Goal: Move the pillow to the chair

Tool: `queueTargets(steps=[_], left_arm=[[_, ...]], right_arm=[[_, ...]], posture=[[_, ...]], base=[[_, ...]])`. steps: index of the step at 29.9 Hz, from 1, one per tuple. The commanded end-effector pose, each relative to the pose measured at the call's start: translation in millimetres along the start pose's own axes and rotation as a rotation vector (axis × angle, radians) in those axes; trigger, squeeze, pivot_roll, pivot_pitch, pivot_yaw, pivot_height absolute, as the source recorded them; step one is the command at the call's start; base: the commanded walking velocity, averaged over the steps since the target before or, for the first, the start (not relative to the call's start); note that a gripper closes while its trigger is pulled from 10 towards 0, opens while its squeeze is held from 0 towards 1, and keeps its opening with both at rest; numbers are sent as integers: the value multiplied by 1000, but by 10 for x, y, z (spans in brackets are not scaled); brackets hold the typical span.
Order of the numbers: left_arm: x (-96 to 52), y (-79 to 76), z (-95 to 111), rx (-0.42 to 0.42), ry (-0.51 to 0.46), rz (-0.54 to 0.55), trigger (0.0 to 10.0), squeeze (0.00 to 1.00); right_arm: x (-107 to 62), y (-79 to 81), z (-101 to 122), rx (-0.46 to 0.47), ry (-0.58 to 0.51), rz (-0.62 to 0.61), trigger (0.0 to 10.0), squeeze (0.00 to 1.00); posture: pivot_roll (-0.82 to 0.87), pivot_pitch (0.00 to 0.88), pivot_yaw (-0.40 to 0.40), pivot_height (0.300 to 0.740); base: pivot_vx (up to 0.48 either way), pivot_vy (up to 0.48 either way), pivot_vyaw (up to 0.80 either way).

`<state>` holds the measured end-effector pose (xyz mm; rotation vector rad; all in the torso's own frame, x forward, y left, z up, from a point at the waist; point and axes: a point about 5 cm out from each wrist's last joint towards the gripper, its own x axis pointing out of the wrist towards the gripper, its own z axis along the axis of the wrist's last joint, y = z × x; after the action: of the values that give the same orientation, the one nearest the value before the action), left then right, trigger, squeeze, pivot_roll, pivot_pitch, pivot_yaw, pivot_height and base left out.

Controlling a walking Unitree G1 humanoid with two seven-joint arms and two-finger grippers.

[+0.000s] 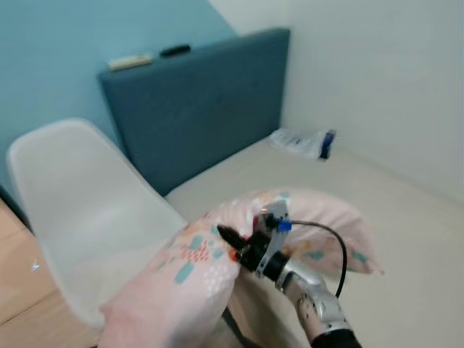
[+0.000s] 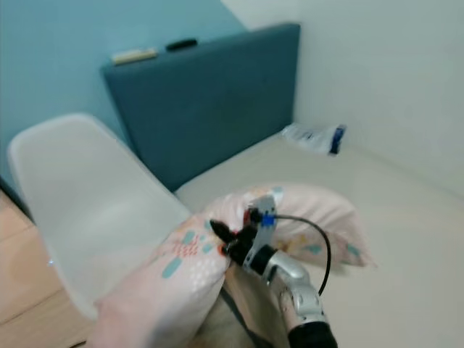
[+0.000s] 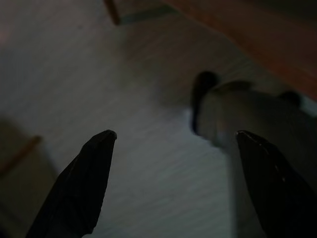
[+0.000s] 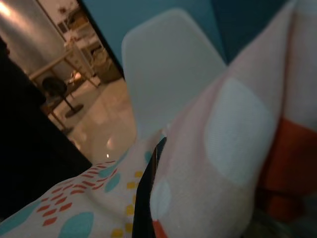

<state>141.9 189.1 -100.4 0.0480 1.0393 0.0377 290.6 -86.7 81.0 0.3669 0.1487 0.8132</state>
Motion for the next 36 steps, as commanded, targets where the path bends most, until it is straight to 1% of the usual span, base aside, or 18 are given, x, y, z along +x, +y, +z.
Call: queueTargets(steps=[1, 8, 13, 18, 31, 33, 36], left_arm=[[1, 45, 27, 16, -8, 4, 10000, 0], [7, 32, 51, 16, -14, 1, 10000, 0], [11, 30, 73, 10, -19, 8, 10000, 0], [13, 35, 91, 1, -27, 17, 10000, 0], [22, 28, 148, 13, -45, 15, 10000, 0], [22, 28, 149, 14, -46, 15, 10000, 0], [24, 24, 168, 16, -52, 15, 10000, 0]], right_arm=[[84, 85, 47, -12, -35, 46, 10000, 0], [63, 80, 17, 0, -31, 46, 10000, 0], [70, 108, 39, 12, -47, 77, 10000, 0], [74, 110, 42, 10, -44, 86, 10000, 0], [80, 110, 57, 5, -46, 96, 10000, 0], [81, 109, 59, 3, -46, 95, 10000, 0], [90, 67, 46, -24, -30, 51, 10000, 0]], posture=[[3, 0, -10, 740], [0, 0, -10, 740], [-2, 0, -12, 740], [1, 0, -16, 740], [2, 0, -16, 740], [2, 0, -15, 740], [3, 0, -13, 740]], base=[[0, 0, 644], [0, 0, 646], [0, 0, 647], [0, 0, 649], [0, 0, 650], [0, 0, 650], [0, 0, 606]])
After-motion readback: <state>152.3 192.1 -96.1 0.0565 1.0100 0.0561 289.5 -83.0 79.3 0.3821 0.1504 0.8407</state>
